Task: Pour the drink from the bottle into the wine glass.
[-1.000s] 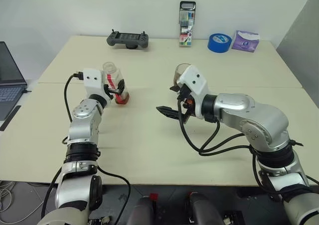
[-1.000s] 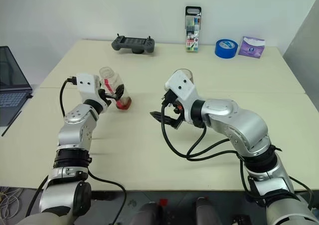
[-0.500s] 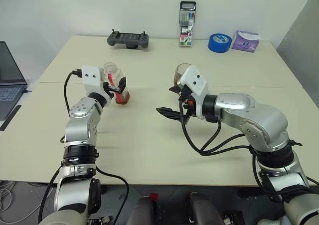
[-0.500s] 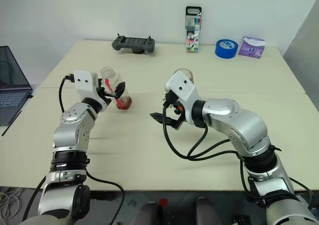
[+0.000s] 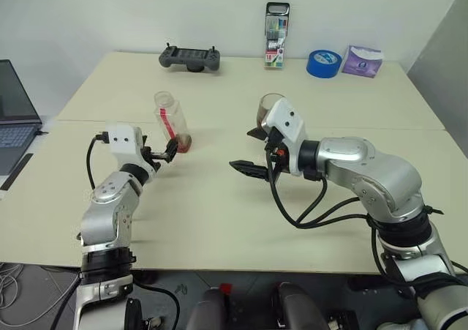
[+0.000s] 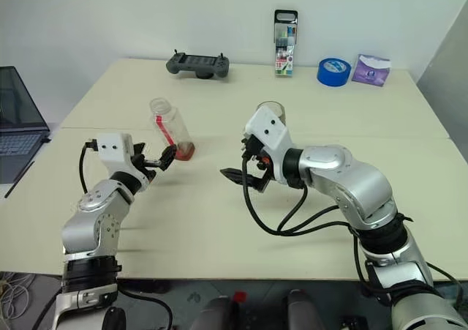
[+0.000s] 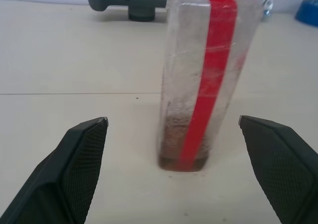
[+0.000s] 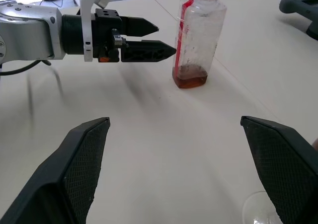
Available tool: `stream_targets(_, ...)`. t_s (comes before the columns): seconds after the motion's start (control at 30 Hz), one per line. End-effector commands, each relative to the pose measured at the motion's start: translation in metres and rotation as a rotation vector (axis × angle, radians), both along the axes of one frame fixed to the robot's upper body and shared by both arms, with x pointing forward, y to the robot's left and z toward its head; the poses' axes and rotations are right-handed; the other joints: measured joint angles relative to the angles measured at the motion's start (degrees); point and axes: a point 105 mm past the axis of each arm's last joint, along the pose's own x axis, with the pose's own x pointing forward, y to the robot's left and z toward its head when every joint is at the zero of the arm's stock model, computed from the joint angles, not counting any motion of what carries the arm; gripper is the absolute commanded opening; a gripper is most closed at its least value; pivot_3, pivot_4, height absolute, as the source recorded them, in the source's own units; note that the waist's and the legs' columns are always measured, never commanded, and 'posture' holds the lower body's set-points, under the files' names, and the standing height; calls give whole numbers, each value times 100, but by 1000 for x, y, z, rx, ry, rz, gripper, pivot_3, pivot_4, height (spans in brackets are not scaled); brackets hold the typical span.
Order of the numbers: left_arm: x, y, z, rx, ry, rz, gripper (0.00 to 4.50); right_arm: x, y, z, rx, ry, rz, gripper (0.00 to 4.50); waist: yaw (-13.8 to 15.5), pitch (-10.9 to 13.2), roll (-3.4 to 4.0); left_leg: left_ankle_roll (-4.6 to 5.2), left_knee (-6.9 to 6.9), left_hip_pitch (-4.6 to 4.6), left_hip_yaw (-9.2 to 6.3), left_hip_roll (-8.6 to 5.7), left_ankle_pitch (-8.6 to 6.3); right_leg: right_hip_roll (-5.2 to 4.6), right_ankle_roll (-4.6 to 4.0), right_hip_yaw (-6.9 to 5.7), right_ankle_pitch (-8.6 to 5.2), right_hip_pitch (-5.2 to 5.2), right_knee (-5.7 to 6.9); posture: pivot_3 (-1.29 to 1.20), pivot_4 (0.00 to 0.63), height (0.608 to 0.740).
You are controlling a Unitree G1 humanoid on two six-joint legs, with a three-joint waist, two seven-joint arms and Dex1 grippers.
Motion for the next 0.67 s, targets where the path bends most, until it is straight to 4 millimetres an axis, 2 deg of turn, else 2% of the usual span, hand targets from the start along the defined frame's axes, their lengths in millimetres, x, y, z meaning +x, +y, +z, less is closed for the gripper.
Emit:
stream_targets(0.03, -22, -3, 18, -80, -72, -83, 4488, -3, -10, 13, 15, -66, 7, 4500, -7, 0, 0, 0, 0, -1, 1, 0, 0, -1, -1, 1, 1, 0, -3, 0, 150, 740)
stream_targets(0.1, -35, -4, 19, -29, -74, -149, 4488, -6, -16, 21, 38, -86, 23, 4500, -18, 0, 0, 0, -4, 0, 5, 0, -1, -3, 0, 2, 1, 1, -12, 0, 150, 740)
stream_targets(0.17, -44, -3, 26, 15, -61, -245, 4488, -11, -28, 36, 124, -85, 39, 4500, -22, 1, 0, 0, -9, 1, 5, 1, -1, -2, 0, 1, 1, 0, -13, 0, 150, 740)
stream_targets(0.23, -52, -7, 62, 10, -101, -419, 4488, -13, -53, 52, 200, -73, 21, 4500, -13, 2, 1, 0, -10, -1, -6, 5, -1, 5, -1, -2, 1, 1, -11, 0, 150, 740)
stream_targets(0.3, -60, -14, 92, 28, -111, -574, 4488, -12, -77, 55, 195, -49, -23, 4500, 49, 5, -1, 1, -7, -3, -20, 6, -1, 24, -2, -14, 2, 10, -13, 0, 150, 740)
stream_targets(0.37, -68, -20, 106, 56, -89, -680, 4488, -13, -92, 55, 175, -32, -42, 4500, 56, 5, 3, 1, -6, 13, -23, 1, -2, 39, -2, -40, 2, 39, -33, 0, 150, 740)
stream_targets(0.53, -82, -27, 120, 106, -51, -854, 4488, -24, -114, 49, 132, 20, -27, 4500, -20, 8, 13, 27, -17, 60, 16, 1, -16, 38, 4, -2, -3, 78, -48, 0, 150, 740)
stream_targets(0.67, -79, -26, 119, 122, -45, -875, 4488, -25, -122, 45, 113, 23, -46, 4500, -45, 9, 14, 27, -28, 60, 16, 15, -16, 49, 3, 3, -3, 64, -40, 0, 150, 740)
